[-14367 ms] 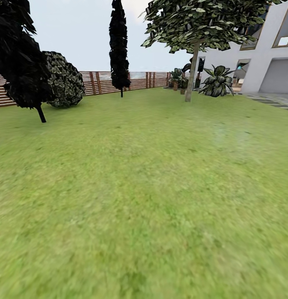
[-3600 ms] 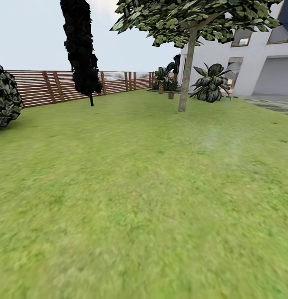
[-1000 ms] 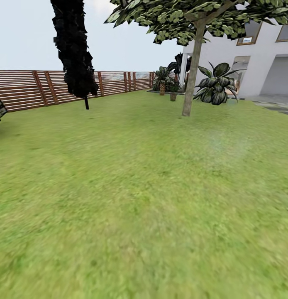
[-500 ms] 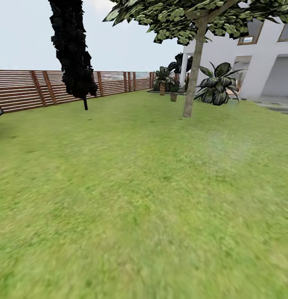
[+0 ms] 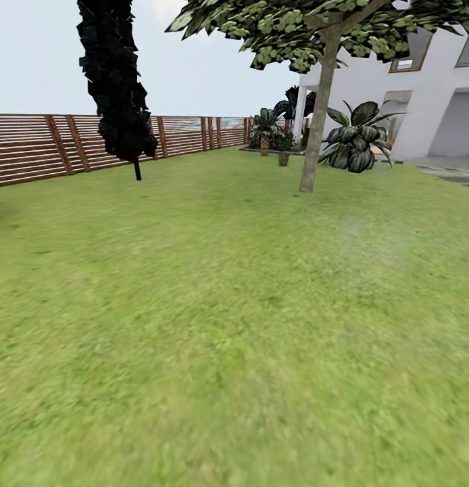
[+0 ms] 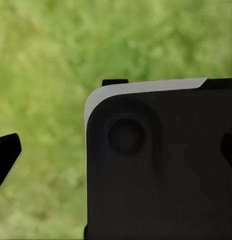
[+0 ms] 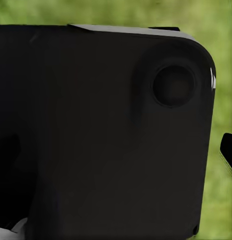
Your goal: Take the three Easter eggs out of the wicker basket on the lawn in the garden, then place them on the lawn next to a single tree (choose any tree) so that all three eggs are next to the same tree and none are left in the basket.
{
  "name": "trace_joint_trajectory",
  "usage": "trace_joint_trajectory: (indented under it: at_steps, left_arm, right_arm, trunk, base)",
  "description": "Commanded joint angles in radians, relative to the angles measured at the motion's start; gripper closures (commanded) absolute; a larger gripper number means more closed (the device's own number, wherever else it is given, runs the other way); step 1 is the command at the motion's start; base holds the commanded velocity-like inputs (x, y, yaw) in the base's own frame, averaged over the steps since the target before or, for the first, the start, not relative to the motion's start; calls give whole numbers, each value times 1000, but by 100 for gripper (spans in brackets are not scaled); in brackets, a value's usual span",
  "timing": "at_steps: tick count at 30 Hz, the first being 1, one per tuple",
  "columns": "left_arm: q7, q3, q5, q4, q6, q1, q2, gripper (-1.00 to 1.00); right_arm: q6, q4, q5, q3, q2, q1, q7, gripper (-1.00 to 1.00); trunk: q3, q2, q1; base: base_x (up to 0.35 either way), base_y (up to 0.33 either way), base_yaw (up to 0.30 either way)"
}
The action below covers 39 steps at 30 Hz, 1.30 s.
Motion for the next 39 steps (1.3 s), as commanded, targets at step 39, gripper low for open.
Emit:
trace_joint_trajectory:
  at_steps: [39]
  left_arm:
    - [1,1,-1,1,-3,0,0,-100]
  right_arm:
    - [-2,-1,0,1,0,0,0,-100]
  trunk:
    - [-1,0,1]
  base:
    - [329,0,0]
